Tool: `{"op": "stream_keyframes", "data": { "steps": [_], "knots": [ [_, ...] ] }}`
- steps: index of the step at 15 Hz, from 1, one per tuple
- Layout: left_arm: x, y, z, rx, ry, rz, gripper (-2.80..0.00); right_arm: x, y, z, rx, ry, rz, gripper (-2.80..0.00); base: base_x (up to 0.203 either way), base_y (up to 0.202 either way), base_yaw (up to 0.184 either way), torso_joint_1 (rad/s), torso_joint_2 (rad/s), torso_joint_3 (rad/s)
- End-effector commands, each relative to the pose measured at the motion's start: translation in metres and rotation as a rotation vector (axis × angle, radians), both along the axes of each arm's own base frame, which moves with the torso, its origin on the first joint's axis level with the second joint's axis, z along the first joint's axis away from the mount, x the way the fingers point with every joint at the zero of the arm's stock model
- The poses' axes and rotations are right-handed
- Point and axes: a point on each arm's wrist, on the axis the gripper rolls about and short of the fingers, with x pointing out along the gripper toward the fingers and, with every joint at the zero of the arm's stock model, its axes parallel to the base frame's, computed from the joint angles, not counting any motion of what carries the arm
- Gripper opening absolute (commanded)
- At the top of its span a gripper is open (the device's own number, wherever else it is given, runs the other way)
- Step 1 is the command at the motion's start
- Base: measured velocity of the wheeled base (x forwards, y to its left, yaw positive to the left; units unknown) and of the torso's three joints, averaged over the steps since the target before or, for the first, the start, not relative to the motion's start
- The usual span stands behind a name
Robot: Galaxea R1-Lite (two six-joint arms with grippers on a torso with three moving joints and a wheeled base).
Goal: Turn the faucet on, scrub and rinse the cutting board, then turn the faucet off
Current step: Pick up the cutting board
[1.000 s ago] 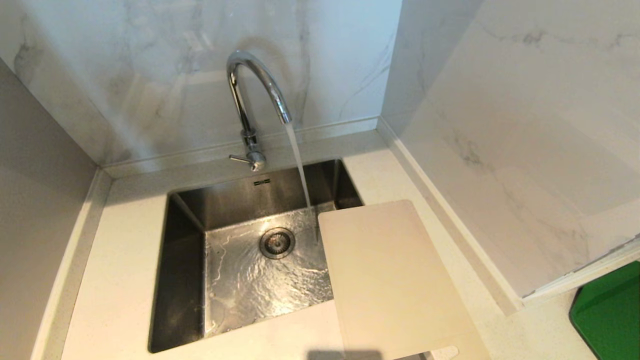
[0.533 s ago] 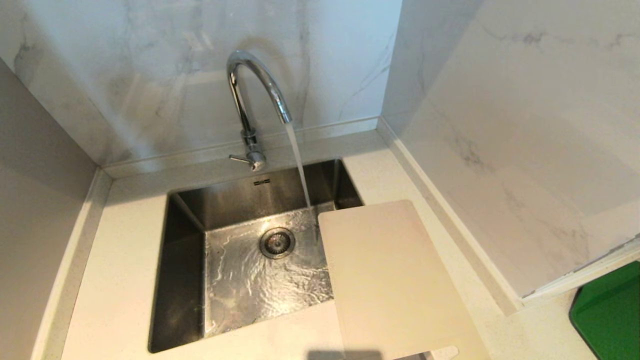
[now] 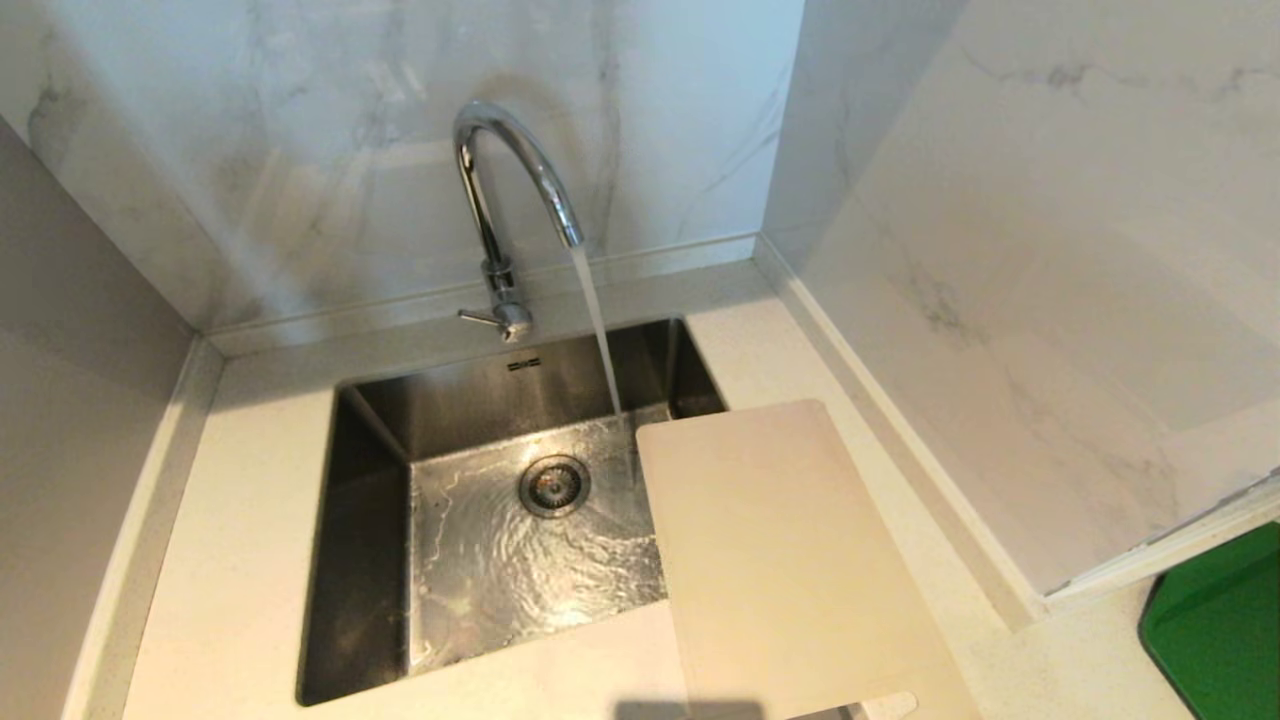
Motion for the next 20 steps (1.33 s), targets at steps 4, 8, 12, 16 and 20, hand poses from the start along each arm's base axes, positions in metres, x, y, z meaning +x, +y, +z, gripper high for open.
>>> {"op": "stream_keyframes", "data": {
  "steps": [4,8,12,16,20],
  "knots": [
    [0.0000,0.0000,-0.0003,-0.002,-0.001,0.002,-2.80,0.0001,0.0000,0.0000,0.000,0.001,0.000,-2.80,0.000,0.000,0.000,0.000,0.00,0.000],
    [0.0000,0.0000,-0.0002,0.001,-0.002,0.001,-2.80,0.0000,0.0000,0.0000,0.000,0.000,0.002,-2.80,0.000,0.000,0.000,0.000,0.00,0.000],
    [0.0000,0.0000,-0.0002,0.002,-0.002,0.001,-2.80,0.0000,0.0000,0.0000,-0.002,-0.001,0.000,-2.80,0.000,0.000,0.000,0.000,0.00,0.000],
    [0.0000,0.0000,-0.0002,0.002,-0.002,0.001,-2.80,0.0000,0.0000,0.0001,-0.004,-0.001,0.000,-2.80,0.000,0.000,0.000,0.000,0.00,0.000],
    [0.0000,0.0000,-0.0002,0.001,-0.002,0.001,-2.80,0.0000,0.0000,0.0001,-0.005,-0.001,0.000,-2.80,0.000,0.000,0.000,0.000,0.00,0.000]
  ]
}}
